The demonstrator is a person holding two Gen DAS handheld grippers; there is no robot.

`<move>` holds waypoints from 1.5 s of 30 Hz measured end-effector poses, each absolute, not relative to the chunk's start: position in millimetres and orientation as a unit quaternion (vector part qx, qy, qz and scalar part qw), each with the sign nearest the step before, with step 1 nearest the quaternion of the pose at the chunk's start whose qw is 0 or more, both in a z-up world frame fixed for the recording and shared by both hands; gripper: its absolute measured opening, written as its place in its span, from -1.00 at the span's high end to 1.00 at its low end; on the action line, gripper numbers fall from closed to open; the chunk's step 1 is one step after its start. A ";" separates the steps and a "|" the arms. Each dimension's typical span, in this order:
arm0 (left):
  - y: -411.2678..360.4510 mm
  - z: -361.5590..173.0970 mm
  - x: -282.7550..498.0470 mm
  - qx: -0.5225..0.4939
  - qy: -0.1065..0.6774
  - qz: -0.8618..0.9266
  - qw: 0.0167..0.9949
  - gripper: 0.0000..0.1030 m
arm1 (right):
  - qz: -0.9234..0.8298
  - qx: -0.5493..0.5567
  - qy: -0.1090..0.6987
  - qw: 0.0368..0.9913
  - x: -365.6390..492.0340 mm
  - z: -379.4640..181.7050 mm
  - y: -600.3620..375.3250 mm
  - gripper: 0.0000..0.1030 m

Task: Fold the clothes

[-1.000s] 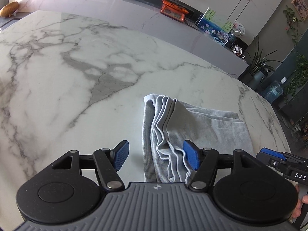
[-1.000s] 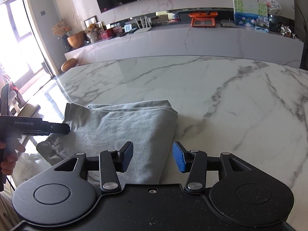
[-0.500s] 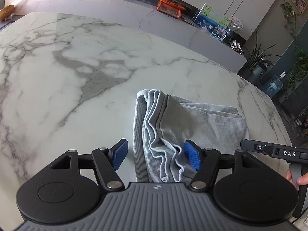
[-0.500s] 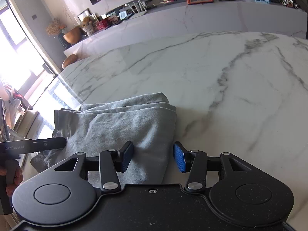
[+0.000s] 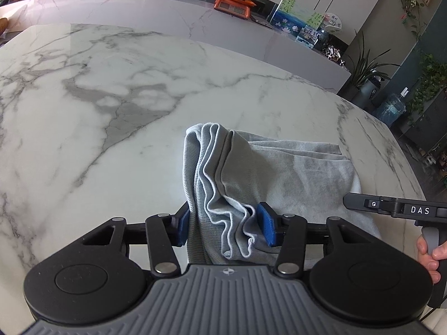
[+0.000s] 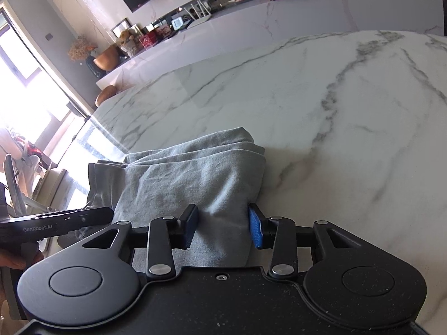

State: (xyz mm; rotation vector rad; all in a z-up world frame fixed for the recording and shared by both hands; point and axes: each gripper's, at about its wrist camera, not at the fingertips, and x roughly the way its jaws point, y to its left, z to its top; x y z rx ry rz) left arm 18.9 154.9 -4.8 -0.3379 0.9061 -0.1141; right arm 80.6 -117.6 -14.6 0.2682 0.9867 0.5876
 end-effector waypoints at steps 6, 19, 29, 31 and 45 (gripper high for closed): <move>154.5 -2.4 18.2 -0.159 0.432 -0.053 0.886 0.41 | 0.274 0.124 0.455 0.838 76.0 -12.2 -116.9 0.69; 144.2 8.0 17.3 -0.134 0.416 -0.059 0.897 0.61 | 0.279 0.103 0.404 0.865 58.5 14.5 -119.8 0.76; 125.4 18.8 17.4 -0.128 0.402 -0.077 0.903 0.62 | 0.276 0.097 0.376 0.879 44.6 35.0 -134.6 0.77; 120.1 22.1 18.8 -0.126 0.399 -0.082 0.905 0.62 | 0.272 0.097 0.374 0.881 43.2 37.5 -140.5 0.77; 62.5 47.4 43.1 -0.103 0.389 -0.125 0.907 0.63 | 0.230 0.105 0.360 0.898 44.6 61.6 -193.9 0.77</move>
